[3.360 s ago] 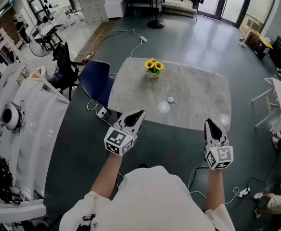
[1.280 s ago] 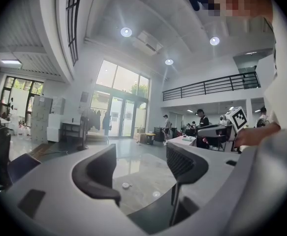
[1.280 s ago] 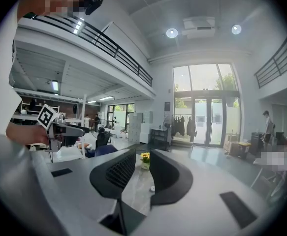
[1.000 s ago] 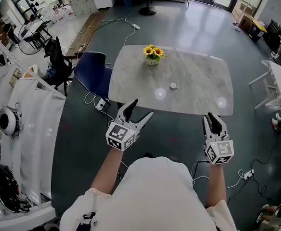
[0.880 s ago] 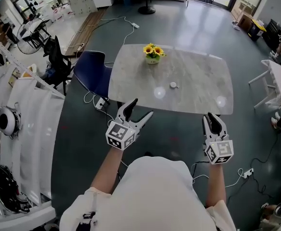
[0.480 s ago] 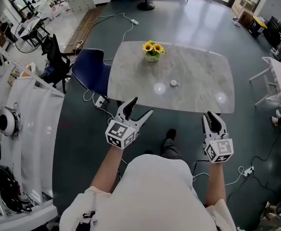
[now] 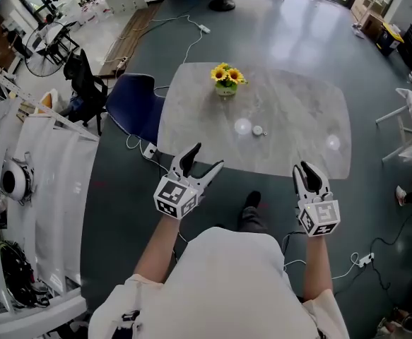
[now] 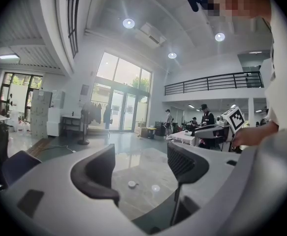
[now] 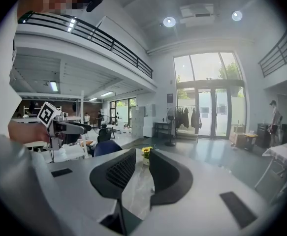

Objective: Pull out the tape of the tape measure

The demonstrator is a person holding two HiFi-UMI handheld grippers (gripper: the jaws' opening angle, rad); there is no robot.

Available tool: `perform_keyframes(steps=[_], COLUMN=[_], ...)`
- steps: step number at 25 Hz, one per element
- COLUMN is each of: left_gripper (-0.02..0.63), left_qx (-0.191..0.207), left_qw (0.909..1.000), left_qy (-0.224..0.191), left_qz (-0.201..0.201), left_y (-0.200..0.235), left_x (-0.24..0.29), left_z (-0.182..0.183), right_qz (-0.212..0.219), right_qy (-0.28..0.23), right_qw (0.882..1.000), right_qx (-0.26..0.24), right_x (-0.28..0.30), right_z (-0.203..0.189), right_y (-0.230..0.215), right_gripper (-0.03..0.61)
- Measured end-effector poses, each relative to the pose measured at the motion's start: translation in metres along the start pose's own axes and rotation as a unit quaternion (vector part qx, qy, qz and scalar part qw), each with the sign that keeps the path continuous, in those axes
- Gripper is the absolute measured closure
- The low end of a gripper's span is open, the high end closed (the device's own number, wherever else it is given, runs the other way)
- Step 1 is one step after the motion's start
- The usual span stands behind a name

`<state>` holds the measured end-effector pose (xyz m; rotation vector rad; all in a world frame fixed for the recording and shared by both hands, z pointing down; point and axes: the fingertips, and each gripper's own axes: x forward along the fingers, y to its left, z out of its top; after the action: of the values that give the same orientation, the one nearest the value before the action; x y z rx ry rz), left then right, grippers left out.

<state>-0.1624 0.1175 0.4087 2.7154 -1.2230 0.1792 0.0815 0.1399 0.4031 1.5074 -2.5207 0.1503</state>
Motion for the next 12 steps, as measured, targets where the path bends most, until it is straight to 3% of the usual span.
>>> perform_keyframes(steps=[12], left_gripper=[0.288], left_qx=[-0.008], left_qw=[0.9992], left_qy=[0.029], left_qz=[0.025], left_y=[0.03], left_x=[0.116], left_z=[-0.002], right_qz=[0.05], right_qy=[0.029], right_qw=[0.998], right_qx=[0.009], right_x=[0.096], right_z=[-0.006], right_y=[-0.102], right_gripper=[0.474])
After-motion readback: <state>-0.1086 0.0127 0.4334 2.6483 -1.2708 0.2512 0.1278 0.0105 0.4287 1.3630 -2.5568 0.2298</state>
